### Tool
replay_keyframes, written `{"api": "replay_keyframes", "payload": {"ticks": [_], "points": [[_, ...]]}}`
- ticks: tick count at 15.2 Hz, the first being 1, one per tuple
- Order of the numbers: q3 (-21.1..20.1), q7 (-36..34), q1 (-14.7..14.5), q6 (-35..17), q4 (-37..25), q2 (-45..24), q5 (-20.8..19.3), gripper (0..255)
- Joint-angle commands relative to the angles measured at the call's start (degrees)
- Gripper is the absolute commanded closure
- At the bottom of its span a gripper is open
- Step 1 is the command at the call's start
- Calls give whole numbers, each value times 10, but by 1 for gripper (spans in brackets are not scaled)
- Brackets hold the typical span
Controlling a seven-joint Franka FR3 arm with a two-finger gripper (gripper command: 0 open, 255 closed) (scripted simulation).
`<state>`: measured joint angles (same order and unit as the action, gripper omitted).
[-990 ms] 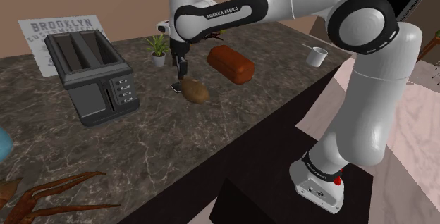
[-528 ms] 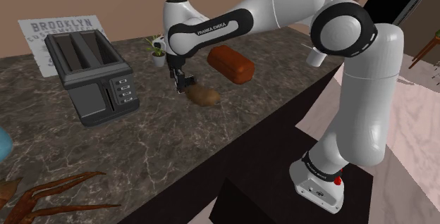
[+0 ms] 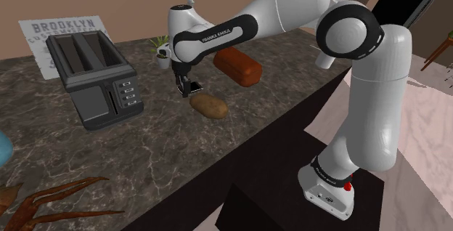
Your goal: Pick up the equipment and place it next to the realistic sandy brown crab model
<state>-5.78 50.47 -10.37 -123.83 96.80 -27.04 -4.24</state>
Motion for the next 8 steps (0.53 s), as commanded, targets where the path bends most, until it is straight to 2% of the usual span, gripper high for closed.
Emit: {"api": "replay_keyframes", "payload": {"ticks": [1,2,3,8], "points": [[0,0,0,0,0,0,0,0],[0,0,0,0,0,0,0,0],[0,0,0,0,0,0,0,255],[0,0,0,0,0,0,0,255]]}}
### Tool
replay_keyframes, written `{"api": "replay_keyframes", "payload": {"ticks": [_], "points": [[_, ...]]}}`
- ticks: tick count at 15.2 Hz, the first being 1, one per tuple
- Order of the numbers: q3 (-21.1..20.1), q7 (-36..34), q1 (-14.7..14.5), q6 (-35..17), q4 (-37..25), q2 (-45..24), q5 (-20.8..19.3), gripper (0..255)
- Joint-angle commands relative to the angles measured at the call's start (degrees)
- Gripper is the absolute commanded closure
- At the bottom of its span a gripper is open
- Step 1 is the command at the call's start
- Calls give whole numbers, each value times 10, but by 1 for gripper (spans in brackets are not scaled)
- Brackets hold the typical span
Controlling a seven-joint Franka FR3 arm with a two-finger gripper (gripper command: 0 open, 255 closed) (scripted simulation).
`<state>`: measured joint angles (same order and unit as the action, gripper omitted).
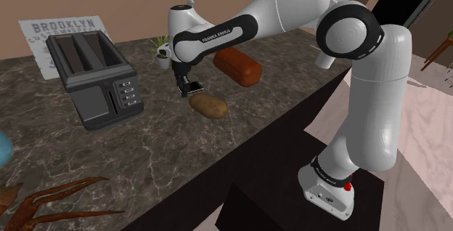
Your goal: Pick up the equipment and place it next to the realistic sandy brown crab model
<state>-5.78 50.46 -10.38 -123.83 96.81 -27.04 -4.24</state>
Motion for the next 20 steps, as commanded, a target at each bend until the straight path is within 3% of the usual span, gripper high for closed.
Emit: {"api": "replay_keyframes", "payload": {"ticks": [1,4,20], "points": [[0,0,0,0,0,0,0,255],[0,0,0,0,0,0,0,255],[-3,6,1,103,-58,46,7,255]]}}
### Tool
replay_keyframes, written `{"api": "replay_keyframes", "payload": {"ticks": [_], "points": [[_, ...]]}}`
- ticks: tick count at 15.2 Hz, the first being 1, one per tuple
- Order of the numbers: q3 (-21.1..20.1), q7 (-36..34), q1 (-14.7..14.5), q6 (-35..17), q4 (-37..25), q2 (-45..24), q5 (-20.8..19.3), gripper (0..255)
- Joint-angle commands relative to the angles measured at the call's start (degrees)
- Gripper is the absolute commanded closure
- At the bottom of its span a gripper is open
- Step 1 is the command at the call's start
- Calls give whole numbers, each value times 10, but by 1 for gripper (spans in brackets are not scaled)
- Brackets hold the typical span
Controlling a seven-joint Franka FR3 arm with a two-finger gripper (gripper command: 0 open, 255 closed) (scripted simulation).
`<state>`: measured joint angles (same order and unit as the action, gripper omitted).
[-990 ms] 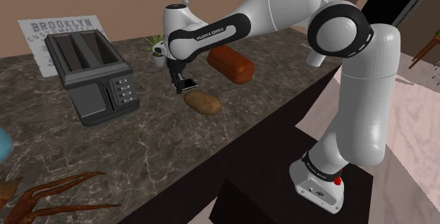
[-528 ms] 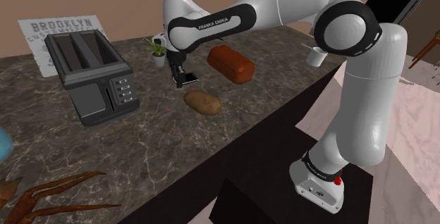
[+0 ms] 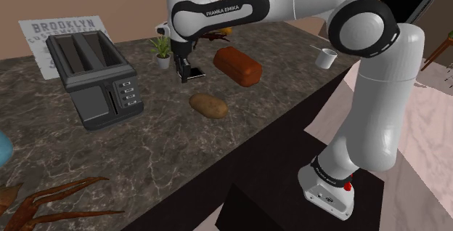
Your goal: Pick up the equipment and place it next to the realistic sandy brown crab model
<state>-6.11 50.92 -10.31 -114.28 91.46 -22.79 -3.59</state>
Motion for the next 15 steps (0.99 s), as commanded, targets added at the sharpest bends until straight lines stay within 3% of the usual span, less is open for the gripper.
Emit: {"api": "replay_keyframes", "payload": {"ticks": [1,15], "points": [[0,2,1,15,-10,5,1,255],[-2,5,-1,116,-96,20,4,255]]}}
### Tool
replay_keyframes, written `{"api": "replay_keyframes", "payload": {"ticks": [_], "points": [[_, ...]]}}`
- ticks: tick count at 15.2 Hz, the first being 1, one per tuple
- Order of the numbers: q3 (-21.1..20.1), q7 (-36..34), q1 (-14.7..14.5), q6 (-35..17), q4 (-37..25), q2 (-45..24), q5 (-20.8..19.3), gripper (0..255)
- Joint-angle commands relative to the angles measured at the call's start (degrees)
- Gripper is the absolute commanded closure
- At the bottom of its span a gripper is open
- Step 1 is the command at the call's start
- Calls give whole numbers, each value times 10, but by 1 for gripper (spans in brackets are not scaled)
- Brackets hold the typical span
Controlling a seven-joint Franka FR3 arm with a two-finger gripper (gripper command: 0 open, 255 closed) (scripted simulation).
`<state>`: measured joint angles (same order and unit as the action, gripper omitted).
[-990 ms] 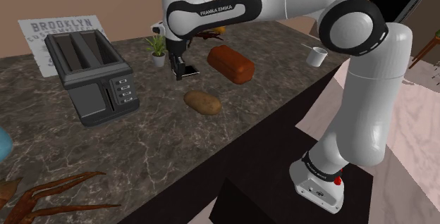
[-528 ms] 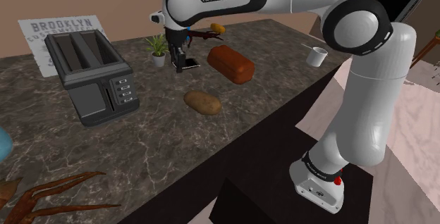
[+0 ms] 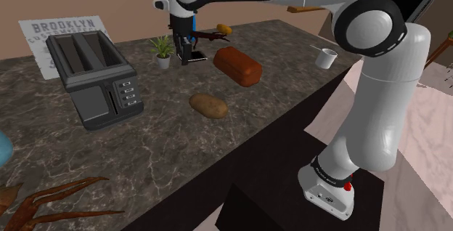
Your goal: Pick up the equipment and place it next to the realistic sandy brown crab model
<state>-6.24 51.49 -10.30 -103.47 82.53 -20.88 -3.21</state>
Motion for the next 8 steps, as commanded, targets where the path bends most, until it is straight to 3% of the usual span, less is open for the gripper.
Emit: {"api": "replay_keyframes", "payload": {"ticks": [1,8], "points": [[0,-1,-1,11,-10,1,0,255],[-28,-81,-51,-10,63,50,-3,255]]}}
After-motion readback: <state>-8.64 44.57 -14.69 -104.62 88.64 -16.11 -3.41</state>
